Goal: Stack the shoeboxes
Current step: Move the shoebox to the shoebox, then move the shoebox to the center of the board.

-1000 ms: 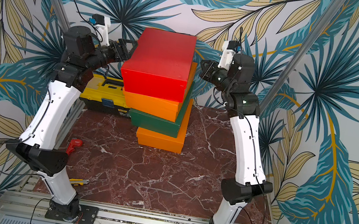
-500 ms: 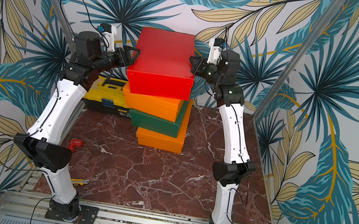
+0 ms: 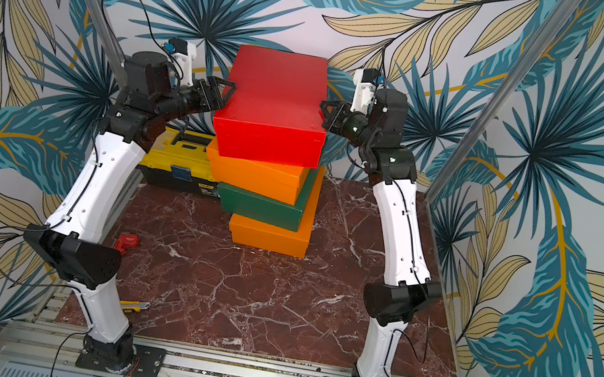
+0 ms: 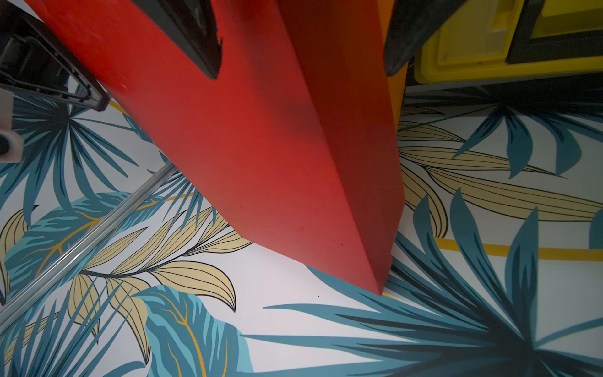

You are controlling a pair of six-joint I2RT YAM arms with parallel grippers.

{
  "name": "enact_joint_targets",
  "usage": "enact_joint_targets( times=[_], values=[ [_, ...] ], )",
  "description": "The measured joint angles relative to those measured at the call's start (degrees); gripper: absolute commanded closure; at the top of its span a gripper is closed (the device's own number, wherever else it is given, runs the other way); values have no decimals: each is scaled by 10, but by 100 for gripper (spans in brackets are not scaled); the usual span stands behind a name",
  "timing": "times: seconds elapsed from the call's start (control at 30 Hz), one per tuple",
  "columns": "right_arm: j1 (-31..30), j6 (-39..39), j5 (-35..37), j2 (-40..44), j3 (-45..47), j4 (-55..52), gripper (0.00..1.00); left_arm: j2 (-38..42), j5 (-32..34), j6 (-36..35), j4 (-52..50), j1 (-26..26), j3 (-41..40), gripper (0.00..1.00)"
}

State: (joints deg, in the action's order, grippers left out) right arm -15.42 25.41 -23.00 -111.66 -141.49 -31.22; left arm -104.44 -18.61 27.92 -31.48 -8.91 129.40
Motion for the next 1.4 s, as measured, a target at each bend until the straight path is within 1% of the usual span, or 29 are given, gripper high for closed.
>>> enact_joint_targets(
  times=[0.23,0.33,0.43,0.57,0.67,0.77,0.83,1.0,1.07,1.13,1.2,1.23,1.27,1.3,1.37,1.4],
  values=[
    [-7,-6,18,80,34,-29,100,8,23,-17,-38,2,56,20],
    [-7,-6,25,119,58,-34,100,34,32,-20,-46,3,51,19],
    [-7,-6,36,164,108,-34,100,79,42,-22,-49,4,17,19],
    [-7,-6,58,230,209,-30,100,152,56,-23,-48,4,-56,15],
    [-7,-8,86,281,300,-27,98,208,71,-23,-48,4,-125,10],
    [-7,-15,124,328,381,-28,88,254,88,-24,-49,4,-196,2],
    [-7,-19,151,356,430,-26,81,281,99,-23,-48,4,-246,1],
    [-7,-30,204,409,527,-30,79,347,131,-20,-39,4,-375,0],
    [-7,-32,218,418,553,-34,85,369,143,-19,-39,4,-416,0],
    [-7,-33,223,421,571,-35,91,381,152,-17,-38,4,-441,4],
    [-7,-30,224,421,587,-34,96,388,161,-17,-37,4,-460,13],
    [-7,-28,224,421,596,-32,98,389,165,-16,-34,4,-469,21],
    [-7,-25,224,422,607,-30,100,389,170,-11,-30,4,-479,34],
    [-7,-23,224,423,618,-28,100,389,173,-8,-25,4,-489,42],
    [-7,-15,223,423,649,-17,100,391,176,3,-13,4,-518,50],
    [-7,-10,222,423,664,-11,100,394,177,7,-7,4,-535,56]
  ],
)
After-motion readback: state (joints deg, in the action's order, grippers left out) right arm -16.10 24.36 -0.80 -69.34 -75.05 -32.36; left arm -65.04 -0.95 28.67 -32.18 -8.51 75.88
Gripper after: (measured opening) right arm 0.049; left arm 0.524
